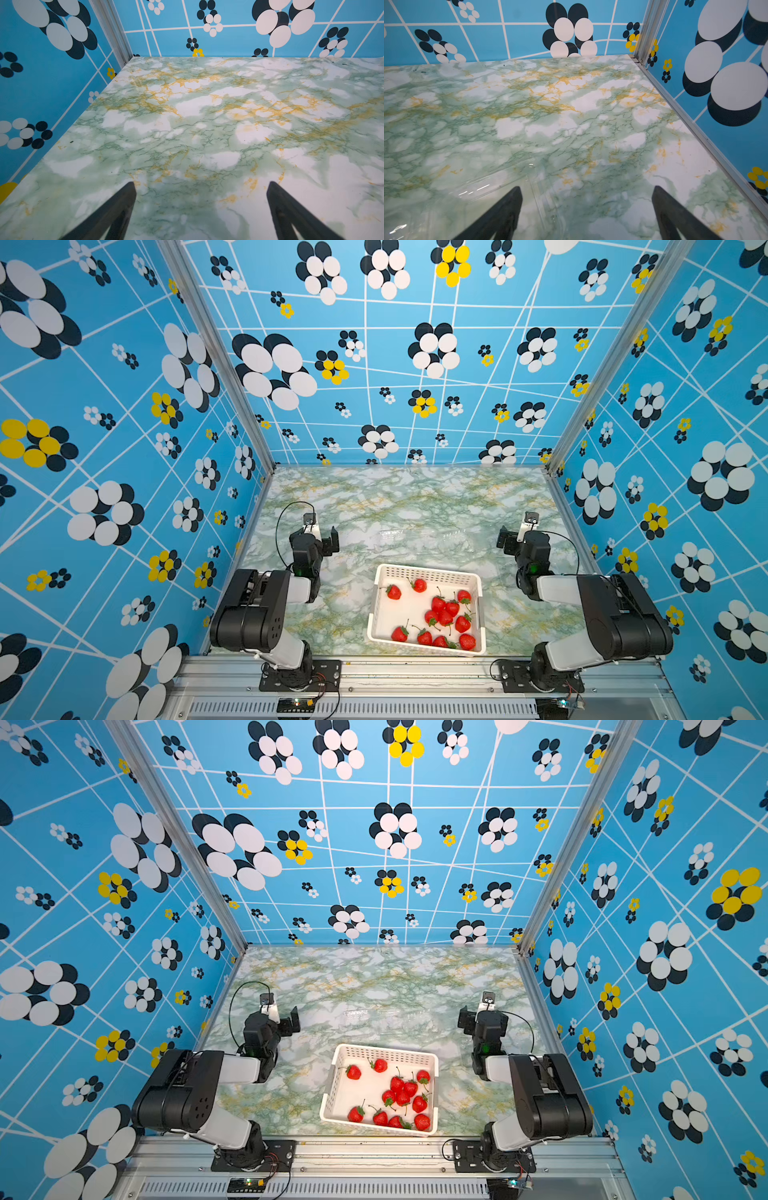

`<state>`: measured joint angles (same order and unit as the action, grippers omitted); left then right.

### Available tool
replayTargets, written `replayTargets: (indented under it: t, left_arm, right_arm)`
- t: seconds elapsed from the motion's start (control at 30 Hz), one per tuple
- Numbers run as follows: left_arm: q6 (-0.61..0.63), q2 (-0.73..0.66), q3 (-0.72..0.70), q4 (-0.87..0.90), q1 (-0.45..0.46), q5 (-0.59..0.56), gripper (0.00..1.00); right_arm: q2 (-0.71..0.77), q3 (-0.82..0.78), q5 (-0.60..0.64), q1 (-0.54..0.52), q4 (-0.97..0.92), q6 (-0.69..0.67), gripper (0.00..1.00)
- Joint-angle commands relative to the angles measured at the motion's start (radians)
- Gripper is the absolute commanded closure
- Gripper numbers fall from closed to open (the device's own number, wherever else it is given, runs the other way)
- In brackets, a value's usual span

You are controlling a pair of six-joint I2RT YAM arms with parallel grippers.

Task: Pack strawberries into containers
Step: Pick up the basket from the center of the board.

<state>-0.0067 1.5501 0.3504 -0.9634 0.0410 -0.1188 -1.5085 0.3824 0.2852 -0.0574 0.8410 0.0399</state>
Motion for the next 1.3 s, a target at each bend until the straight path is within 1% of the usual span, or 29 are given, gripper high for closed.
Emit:
replayTargets:
  t: [0.0,1.27]
  left_arm:
    - [-0.001,0.004,0.019,0.006,-0.005,0.016,0.01]
    - [-0.001,0.004,0.019,0.007,-0.006,0.015,0.01]
  right_arm:
    - [-0.007,0.017,-0.004,0.007,-0.022,-0.003,0.01]
    - [-0.006,0.019,-0.004,0.007,-0.023,-0.003,0.01]
